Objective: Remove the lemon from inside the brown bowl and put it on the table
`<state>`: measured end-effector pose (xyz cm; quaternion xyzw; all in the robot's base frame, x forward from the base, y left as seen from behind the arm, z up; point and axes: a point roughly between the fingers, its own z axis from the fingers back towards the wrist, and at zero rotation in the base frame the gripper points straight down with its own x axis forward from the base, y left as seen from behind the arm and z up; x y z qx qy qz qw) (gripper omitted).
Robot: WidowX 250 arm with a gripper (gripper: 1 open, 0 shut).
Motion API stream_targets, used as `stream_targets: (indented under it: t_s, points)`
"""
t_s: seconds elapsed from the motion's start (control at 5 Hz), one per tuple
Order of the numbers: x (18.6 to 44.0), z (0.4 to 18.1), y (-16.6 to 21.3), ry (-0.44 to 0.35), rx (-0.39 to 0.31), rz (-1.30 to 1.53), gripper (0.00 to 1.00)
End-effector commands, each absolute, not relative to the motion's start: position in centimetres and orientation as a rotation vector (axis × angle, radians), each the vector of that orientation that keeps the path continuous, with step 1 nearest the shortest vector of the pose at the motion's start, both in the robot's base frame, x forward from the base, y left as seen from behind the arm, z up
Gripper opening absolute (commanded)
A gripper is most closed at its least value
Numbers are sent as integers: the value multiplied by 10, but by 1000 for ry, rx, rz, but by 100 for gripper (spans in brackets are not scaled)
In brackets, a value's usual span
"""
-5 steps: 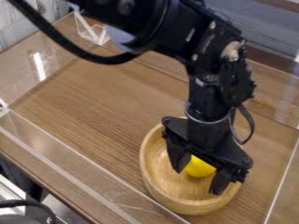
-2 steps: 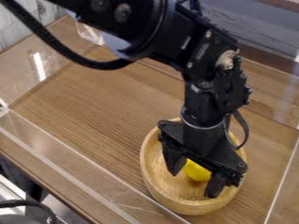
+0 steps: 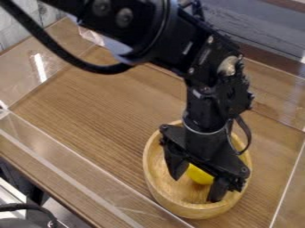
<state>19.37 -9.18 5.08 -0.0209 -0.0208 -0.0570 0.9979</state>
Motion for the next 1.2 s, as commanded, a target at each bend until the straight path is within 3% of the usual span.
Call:
stream_targets:
  t_s: [0.0,1.0]
  points:
    - [197,54,-95,-71,-45,-127,100]
    - [200,47,-93,-92,-28,-113,100]
